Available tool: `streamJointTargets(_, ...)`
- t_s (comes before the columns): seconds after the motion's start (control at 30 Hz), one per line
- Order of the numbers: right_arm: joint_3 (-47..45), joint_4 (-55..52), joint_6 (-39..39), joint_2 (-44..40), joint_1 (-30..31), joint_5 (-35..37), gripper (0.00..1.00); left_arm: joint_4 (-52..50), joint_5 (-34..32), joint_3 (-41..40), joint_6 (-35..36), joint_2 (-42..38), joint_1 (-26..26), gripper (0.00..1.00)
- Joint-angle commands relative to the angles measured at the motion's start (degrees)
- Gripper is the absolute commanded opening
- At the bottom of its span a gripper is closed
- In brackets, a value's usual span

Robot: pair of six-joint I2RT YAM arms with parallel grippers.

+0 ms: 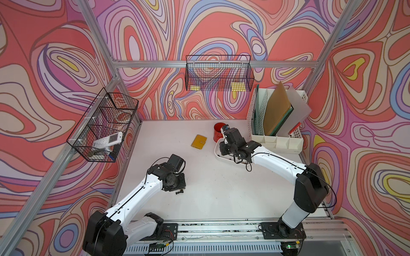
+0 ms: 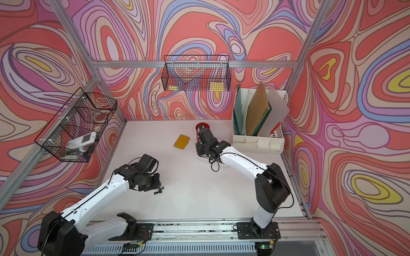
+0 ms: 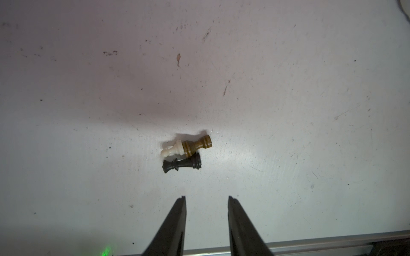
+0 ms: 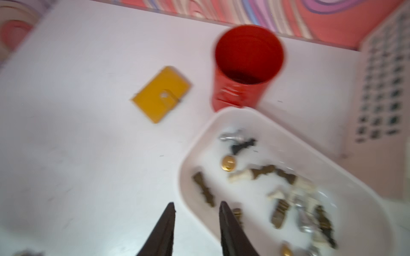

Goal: Put the chess pieces into the storage box
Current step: Place the chess piece in the storage box, then pick up the chess piece at the center of the board.

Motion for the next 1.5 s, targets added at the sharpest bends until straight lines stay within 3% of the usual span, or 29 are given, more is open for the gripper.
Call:
streamJointTargets(0.0,-5.45,9.75,-4.50,1.13,5.68,-14.74,0.33,1.47,0.39,-2.49,-4.59,-2.86,0.34,0.35)
streamJointTargets(0.1,-9.03,18.72,-6.95,2.99,10.10,-23.65,0.33,2.12,-1.12,-4.38,-5.80,-5.01,0.48,0.34)
streamJointTargets(0.2,-12.49,29.36,-5.77,4.99,10.66,-31.27,0.30,3.03,-2.20,-6.59,-6.94,-6.67,1.25,0.33)
streamJointTargets(0.37,-11.77,33.15,-10.18,11.57,10.77,-39.63,0.28,9.23,-1.46,-11.36,-9.76,-6.78,4.28,0.31)
streamJointTargets(0.43,-10.17,29.54,-12.87,12.49,11.45,-40.01,0.23,9.97,-1.60,-12.40,-11.95,-7.54,5.28,0.29)
streamJointTargets(0.53,-11.12,29.97,-14.17,10.48,12.68,-41.16,0.31,12.74,-1.91,-15.70,-13.55,-10.74,5.71,0.31)
streamJointTargets(0.67,-8.95,24.86,-18.44,12.81,14.32,-37.89,0.31,13.55,-0.98,-16.96,-13.70,-10.54,7.55,0.29)
streamJointTargets(1.1,-4.46,22.68,-25.29,19.50,19.78,-31.17,0.29,10.04,-2.75,-10.62,-5.29,-11.58,16.96,0.28)
streamJointTargets(1.47,-0.12,19.50,-28.89,24.86,21.37,-28.30,0.28,9.28,-0.77,-9.57,-3.19,-12.46,18.05,0.28)
